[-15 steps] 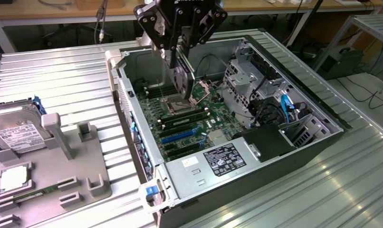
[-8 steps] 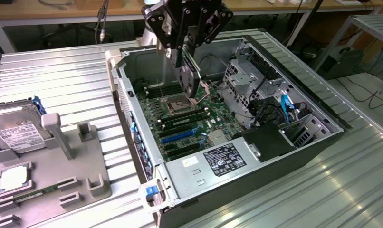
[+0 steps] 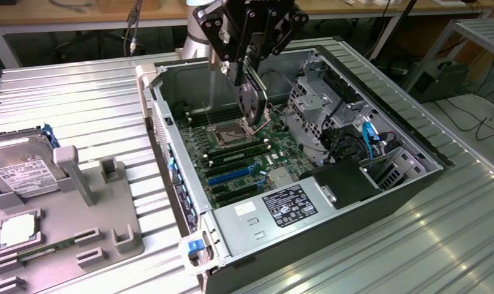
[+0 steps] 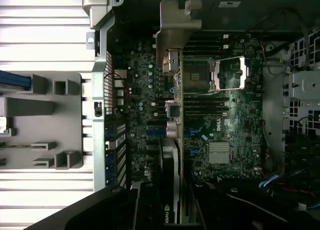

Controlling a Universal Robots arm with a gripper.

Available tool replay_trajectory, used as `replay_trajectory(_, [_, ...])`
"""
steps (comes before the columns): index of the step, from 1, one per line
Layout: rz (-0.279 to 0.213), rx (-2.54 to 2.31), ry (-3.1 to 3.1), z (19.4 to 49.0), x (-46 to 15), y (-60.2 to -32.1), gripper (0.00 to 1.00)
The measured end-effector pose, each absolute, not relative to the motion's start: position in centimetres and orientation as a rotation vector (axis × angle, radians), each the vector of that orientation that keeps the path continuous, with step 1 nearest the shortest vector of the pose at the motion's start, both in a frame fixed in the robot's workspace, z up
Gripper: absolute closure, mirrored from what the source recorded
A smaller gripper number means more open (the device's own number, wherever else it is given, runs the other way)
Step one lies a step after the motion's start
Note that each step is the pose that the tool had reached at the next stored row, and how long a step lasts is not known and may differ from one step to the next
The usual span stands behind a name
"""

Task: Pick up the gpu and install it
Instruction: 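Pick up the gpu and move the gpu toward the slot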

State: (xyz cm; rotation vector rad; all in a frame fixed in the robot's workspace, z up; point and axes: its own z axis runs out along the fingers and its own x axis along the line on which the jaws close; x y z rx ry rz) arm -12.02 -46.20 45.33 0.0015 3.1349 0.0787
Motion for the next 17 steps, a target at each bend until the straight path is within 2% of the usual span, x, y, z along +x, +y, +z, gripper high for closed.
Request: replay_trajectory(17, [0.079, 0.001, 3.135, 45.3, -9.5, -46.2, 0.73])
